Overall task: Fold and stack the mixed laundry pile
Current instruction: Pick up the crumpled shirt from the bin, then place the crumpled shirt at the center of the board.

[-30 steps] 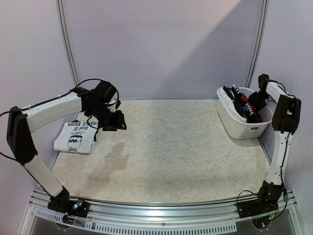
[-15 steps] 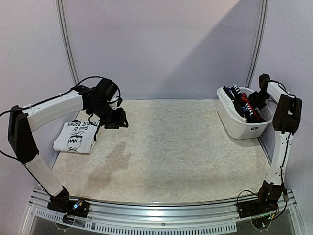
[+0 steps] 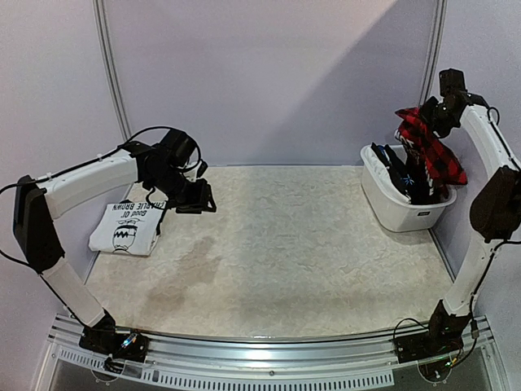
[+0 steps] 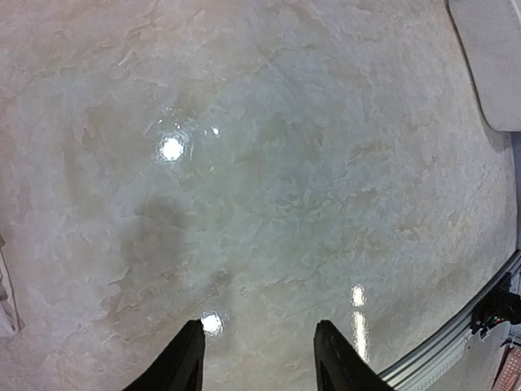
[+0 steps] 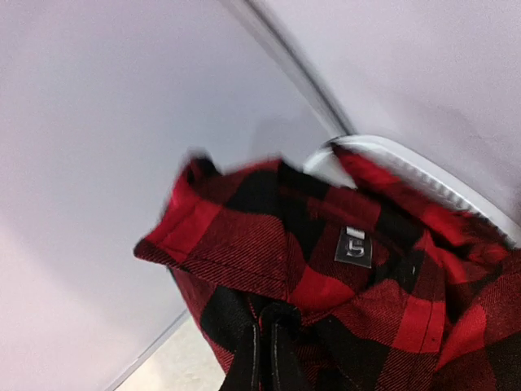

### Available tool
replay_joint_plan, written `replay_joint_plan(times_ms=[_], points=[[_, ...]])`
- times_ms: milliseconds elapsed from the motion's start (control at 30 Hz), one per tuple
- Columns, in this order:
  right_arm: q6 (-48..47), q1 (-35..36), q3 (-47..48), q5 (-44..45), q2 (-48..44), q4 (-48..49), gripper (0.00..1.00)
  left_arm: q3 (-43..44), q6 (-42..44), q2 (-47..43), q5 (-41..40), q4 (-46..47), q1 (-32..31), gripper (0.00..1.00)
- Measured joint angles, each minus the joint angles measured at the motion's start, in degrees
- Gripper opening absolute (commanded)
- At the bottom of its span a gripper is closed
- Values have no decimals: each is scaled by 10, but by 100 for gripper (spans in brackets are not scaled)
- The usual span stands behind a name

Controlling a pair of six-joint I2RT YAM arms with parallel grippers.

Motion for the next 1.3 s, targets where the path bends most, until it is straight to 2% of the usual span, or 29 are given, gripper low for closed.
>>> replay_joint_plan(times_ms=[200,567,733,967,1067,1167,1300], points=[[-39,51,16,0,-48,45,0,0,16,-5,17,0,0,46],[-100,204,171,6,-82,147,0,5,49,-43,69,16,0,47],[-110,271,196,27,-101,219,0,17,64,-65,86,31,0,47],[-139,399,218,30,-69,316,0,17,70,-112,57,37,0,47],[-153,441,251,30,-21,347,0,5,70,-151,33,36,1,55],[-195,490,274,67,27,371,0,-7,78,-198,12,34,6,69],[-346,573,274,231,60,377,0,-13,99,-263,-22,26,12,78]])
